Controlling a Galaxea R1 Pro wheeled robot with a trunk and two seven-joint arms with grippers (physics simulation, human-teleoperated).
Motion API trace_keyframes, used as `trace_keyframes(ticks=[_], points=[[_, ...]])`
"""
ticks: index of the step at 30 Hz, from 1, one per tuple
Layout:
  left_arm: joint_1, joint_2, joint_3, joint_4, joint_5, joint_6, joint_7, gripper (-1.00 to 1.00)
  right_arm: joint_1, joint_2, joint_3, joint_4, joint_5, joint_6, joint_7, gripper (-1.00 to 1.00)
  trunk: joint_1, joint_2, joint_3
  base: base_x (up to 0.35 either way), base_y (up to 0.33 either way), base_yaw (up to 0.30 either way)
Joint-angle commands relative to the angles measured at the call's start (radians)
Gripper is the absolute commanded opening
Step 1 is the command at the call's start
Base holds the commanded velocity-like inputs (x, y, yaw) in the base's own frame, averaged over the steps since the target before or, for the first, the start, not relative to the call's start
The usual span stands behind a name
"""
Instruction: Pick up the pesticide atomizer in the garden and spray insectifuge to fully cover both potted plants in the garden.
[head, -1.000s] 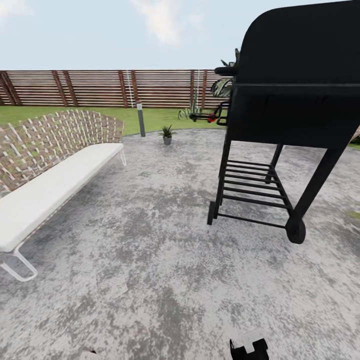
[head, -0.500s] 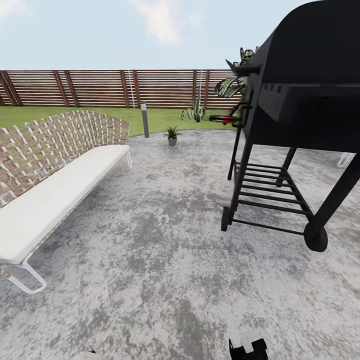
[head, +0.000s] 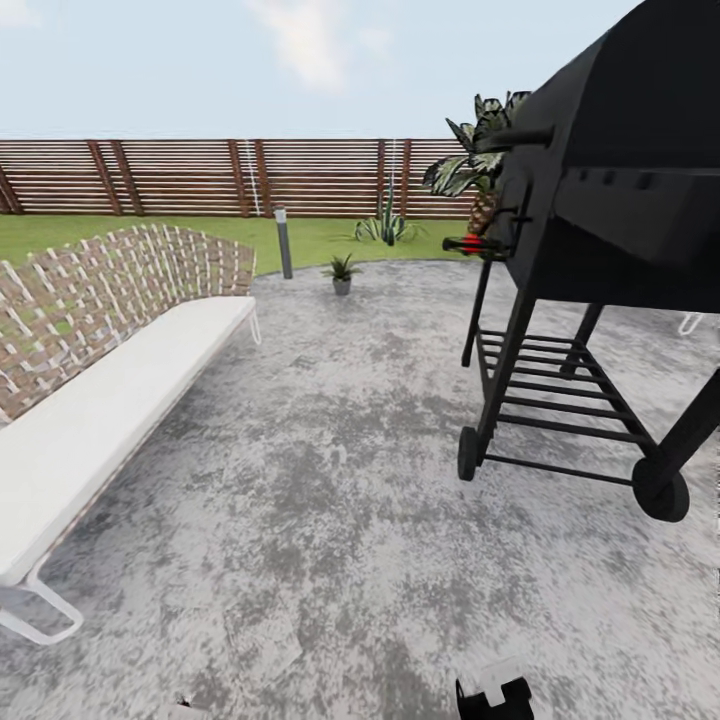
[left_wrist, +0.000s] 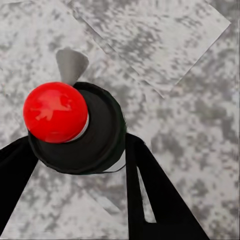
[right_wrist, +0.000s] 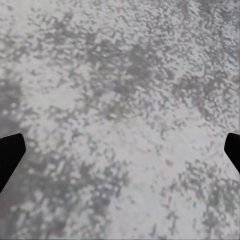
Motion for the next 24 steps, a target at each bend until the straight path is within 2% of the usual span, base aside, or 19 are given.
trace_keyframes(ticks=[1,4,8,16,24], points=[[0.000,0.001,-0.005,0.000,0.010,-0.002,-0.001,-1.00,-0.001,0.000,0.008,0.002,0.005,0.000,-0.010,1.00,0.000,0.000,-0.001,0.279,0.207,-0.276],[0.000,0.000,-0.005,0.000,0.012,-0.002,0.061,-1.00,-0.001,0.000,0.008,0.002,0.003,0.000,-0.010,1.00,0.000,0.000,-0.001,0.280,0.201,-0.293],[0.000,-0.002,-0.005,0.000,0.012,-0.002,0.096,-1.00,-0.001,0.000,0.006,0.002,0.003,-0.001,-0.010,1.00,0.000,0.000,-0.001,0.280,0.198,-0.298],[0.000,-0.002,-0.005,0.000,0.013,-0.002,0.102,-1.00,-0.001,0.000,0.006,0.002,0.003,-0.001,-0.010,1.00,0.000,0.000,-0.001,0.279,0.204,-0.289],[0.000,-0.004,-0.005,0.000,0.013,-0.002,0.102,-1.00,-0.001,-0.001,0.007,0.002,0.004,0.000,-0.010,1.00,0.000,0.000,-0.001,0.216,0.273,-0.037]])
